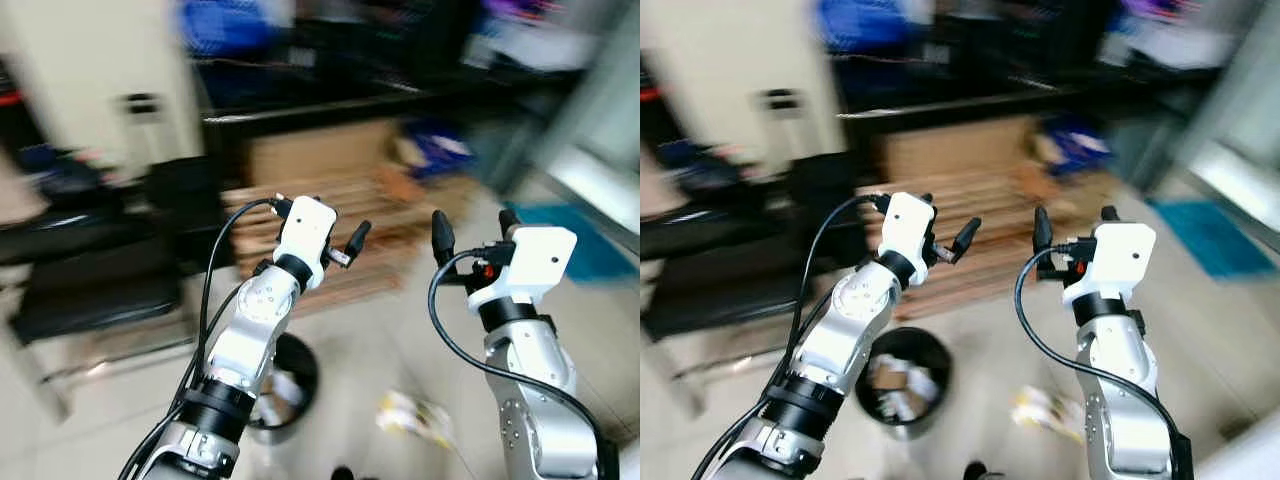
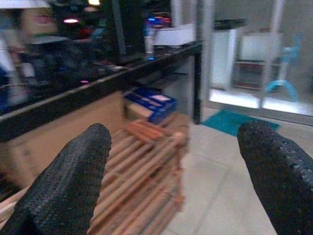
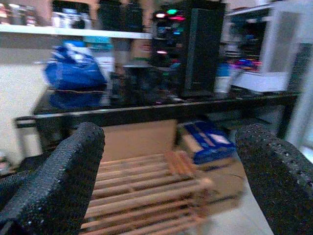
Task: Picking trash to rubbish bin
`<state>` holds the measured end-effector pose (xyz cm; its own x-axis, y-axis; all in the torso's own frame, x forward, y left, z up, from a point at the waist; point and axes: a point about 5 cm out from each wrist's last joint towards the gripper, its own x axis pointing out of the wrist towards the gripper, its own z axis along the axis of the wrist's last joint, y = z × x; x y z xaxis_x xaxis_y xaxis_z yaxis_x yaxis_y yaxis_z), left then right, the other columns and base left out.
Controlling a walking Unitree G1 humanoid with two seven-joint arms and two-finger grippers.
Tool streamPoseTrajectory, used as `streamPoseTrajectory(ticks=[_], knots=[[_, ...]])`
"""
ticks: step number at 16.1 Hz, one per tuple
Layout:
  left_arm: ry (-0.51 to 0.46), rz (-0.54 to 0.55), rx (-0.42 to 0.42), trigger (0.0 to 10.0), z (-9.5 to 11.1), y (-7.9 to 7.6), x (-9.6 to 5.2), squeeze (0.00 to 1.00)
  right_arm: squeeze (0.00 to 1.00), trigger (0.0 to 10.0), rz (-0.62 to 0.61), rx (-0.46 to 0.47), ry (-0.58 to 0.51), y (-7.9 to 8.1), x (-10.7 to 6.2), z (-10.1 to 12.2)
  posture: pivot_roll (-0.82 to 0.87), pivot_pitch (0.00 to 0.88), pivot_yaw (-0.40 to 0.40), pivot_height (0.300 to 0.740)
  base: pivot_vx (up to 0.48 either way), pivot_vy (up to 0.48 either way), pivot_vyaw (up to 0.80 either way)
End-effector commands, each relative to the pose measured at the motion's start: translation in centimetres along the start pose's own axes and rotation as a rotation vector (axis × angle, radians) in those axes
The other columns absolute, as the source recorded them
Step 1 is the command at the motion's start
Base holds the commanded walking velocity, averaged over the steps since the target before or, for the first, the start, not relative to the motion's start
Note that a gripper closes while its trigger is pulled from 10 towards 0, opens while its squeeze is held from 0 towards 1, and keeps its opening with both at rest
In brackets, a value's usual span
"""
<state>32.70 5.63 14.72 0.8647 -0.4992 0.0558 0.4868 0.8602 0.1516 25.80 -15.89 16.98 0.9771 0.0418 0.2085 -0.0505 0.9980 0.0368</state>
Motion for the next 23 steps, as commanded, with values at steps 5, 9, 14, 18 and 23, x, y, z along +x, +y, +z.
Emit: streamPoseTrajectory(ticks=[5, 9, 14, 18, 23], knots=[[-0.035, -0.027, -0.017, 10.0, 0.5, -0.4, 0.4, 0.0, 0.0, 10.0, -0.018, -0.016, -0.011, -0.4, 0.0, 1.1, 0.15, 0.005, -0.062, 0.74, 0.0, 0.0, -0.79], [-0.035, -0.041, -0.022, 10.0, 0.4, -0.7, 0.5, 0.0, 0.0, 10.0, -0.02, -0.013, 0.0, -0.3, -0.1, 0.9, 0.14, 0.007, -0.061, 0.74, 0.0, 0.0, -0.79], [-0.028, -0.044, -0.027, 10.0, 0.3, -0.7, 0.5, 0.0, 0.0, 10.0, -0.016, -0.008, 0.007, -0.3, 0.0, 0.9, 0.15, 0.006, -0.064, 0.74, 0.0, 0.0, -0.69], [-0.008, -0.015, -0.031, 10.0, 0.0, -0.7, 0.5, 0.0, 0.0, 10.0, -0.001, -0.006, 0.009, -0.2, 0.2, 0.9, 0.15, 0.003, -0.068, 0.74, 0.0, 0.0, -0.16], [0.036, -0.028, -0.031, 10.0, -0.6, -1.0, 0.7, 0.0, 0.0, 10.0, -0.001, -0.003, 0.015, 0.0, 0.2, 0.8, 0.15, 0.001, -0.067, 0.74, 0.0, 0.0, 0.0]])
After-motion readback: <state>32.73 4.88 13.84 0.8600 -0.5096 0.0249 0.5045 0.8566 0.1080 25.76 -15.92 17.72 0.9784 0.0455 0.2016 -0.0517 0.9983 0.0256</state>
